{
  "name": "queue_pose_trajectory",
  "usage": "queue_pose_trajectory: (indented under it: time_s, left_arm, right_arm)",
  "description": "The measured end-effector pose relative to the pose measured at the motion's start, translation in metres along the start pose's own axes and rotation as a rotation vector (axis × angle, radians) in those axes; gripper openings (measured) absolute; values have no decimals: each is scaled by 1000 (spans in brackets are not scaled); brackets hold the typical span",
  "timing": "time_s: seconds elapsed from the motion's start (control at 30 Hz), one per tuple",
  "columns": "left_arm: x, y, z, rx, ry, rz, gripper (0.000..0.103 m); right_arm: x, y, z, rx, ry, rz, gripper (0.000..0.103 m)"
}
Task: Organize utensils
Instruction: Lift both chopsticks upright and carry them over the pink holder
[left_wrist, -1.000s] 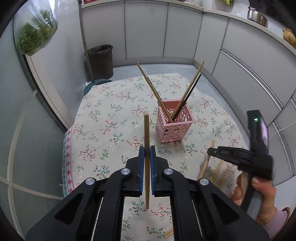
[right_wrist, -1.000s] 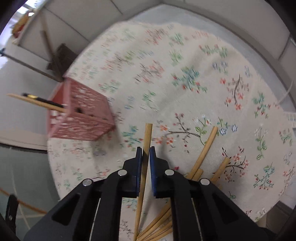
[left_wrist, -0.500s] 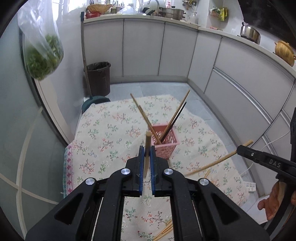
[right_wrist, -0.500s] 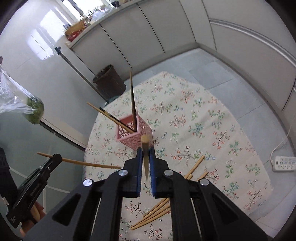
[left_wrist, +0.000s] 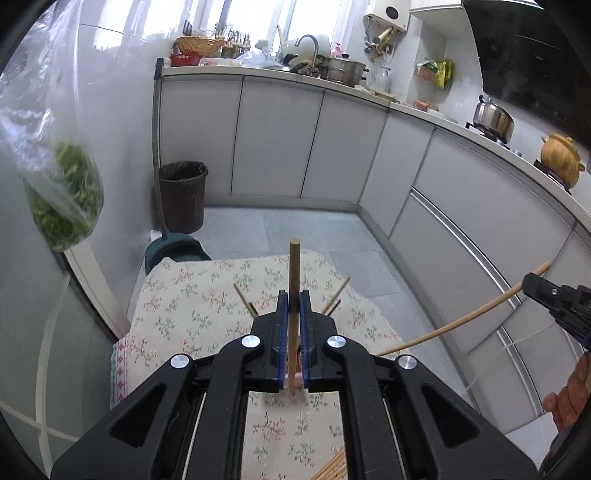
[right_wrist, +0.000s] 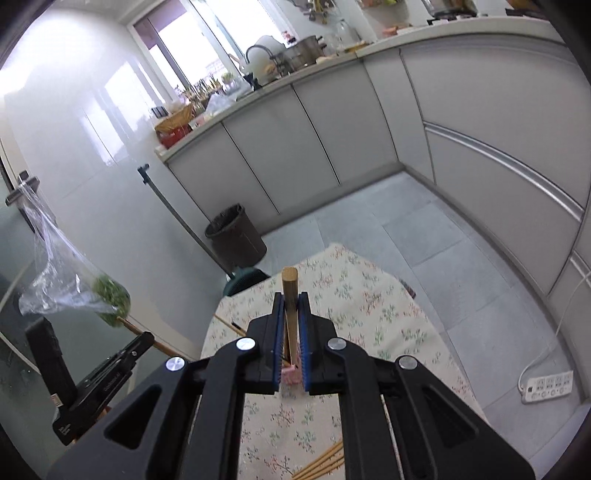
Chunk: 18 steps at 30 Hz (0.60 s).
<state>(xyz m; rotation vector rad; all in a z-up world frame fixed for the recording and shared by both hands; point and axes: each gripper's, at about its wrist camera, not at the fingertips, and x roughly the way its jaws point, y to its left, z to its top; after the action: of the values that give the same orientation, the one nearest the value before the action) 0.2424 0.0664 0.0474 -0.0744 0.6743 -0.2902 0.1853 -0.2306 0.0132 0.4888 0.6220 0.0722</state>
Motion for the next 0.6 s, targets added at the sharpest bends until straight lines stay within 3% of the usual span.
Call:
queue_pose_trajectory:
  time_s: [0.2,0.37,0.4,0.47,0.6]
  left_arm:
    - [40,0,11,-23,25,22,5]
    - [82,11,-2,-53,120,6,7]
    - [86,14,-5,-56,139,3,10]
    - [91,22,-13,-93,164,26,27]
    - [61,40,-21,-175,85,30,37]
  right_arm:
    - [10,8,18,-8,-9,18,8]
    - [35,12,20,-7,23,24,8]
    - [42,13,19,-7,31,21,8]
    - [50,14,16,-7,44,21,8]
    - [69,20,10,-22,66,12,8]
